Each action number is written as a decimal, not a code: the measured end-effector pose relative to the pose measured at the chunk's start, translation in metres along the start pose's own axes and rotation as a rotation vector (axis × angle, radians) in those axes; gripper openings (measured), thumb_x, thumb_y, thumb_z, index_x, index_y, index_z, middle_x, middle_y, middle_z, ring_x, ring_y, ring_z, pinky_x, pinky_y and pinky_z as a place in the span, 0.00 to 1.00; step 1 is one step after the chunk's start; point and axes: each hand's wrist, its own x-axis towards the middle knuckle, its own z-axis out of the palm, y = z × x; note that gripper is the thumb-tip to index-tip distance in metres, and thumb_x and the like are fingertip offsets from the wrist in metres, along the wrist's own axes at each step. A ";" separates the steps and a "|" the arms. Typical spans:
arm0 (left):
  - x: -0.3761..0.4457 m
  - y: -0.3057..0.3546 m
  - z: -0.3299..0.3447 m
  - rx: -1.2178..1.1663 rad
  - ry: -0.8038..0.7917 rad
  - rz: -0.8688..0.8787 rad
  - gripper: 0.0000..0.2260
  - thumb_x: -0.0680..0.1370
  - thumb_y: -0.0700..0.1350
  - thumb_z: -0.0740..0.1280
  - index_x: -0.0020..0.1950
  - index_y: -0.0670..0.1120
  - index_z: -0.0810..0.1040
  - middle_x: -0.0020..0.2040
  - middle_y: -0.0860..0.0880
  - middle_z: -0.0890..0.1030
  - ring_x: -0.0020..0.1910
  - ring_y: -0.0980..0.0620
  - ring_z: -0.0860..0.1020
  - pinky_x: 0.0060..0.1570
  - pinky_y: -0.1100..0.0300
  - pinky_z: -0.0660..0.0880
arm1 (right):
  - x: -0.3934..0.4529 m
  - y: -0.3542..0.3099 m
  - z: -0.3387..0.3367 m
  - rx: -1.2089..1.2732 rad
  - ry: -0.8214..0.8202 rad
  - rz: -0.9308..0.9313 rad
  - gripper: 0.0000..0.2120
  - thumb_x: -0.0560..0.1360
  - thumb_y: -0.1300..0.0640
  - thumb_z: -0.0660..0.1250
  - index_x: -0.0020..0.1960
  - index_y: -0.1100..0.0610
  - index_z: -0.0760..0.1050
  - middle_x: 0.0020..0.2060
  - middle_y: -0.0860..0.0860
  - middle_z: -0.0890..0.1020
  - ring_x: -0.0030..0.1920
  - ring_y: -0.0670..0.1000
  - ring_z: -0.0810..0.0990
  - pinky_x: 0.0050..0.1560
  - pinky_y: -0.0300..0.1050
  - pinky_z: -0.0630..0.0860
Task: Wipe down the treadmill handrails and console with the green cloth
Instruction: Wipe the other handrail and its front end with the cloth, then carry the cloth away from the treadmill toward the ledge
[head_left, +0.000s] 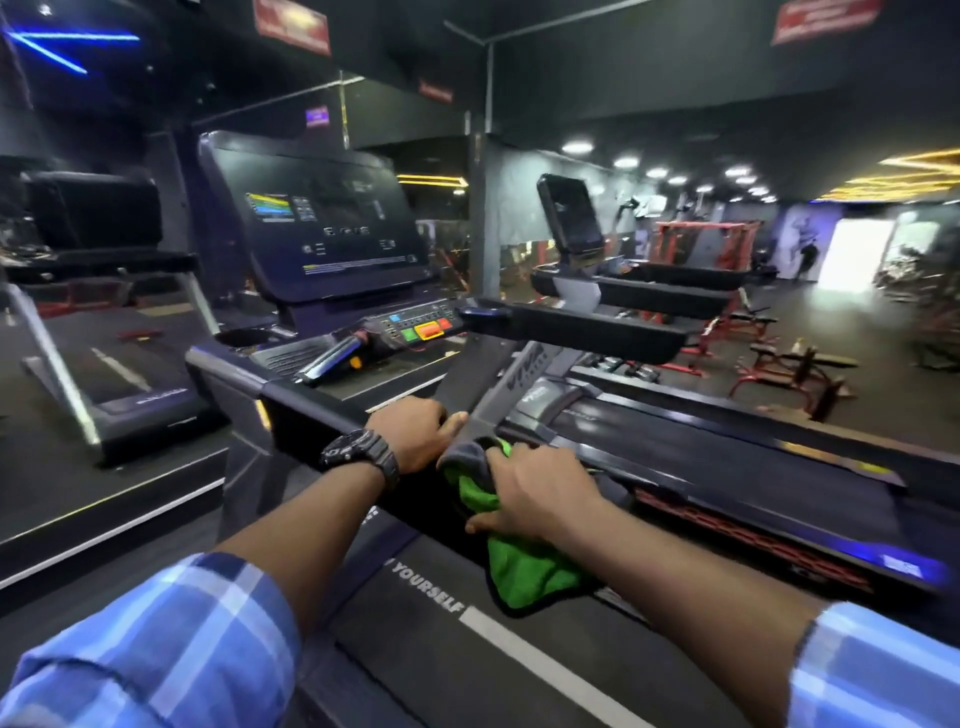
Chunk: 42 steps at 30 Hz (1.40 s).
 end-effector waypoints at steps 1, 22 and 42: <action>0.002 0.018 -0.004 -0.016 0.027 0.009 0.25 0.80 0.63 0.53 0.47 0.45 0.79 0.48 0.43 0.83 0.50 0.41 0.80 0.41 0.55 0.71 | -0.016 0.016 -0.007 -0.002 -0.037 0.003 0.34 0.68 0.28 0.65 0.60 0.54 0.70 0.55 0.57 0.79 0.54 0.59 0.79 0.46 0.51 0.74; -0.034 0.555 -0.109 -0.502 0.193 1.058 0.17 0.77 0.61 0.61 0.52 0.51 0.81 0.49 0.43 0.84 0.49 0.40 0.81 0.47 0.51 0.79 | -0.421 0.270 -0.179 -0.427 -0.016 1.310 0.17 0.72 0.53 0.67 0.60 0.51 0.73 0.55 0.55 0.80 0.54 0.61 0.80 0.44 0.50 0.72; -0.215 0.828 -0.107 -0.677 -0.001 1.390 0.20 0.72 0.64 0.62 0.47 0.49 0.82 0.47 0.46 0.84 0.46 0.41 0.82 0.46 0.51 0.80 | -0.752 0.287 -0.170 -0.491 -0.108 1.835 0.21 0.70 0.41 0.70 0.58 0.49 0.72 0.50 0.54 0.81 0.49 0.60 0.81 0.44 0.51 0.75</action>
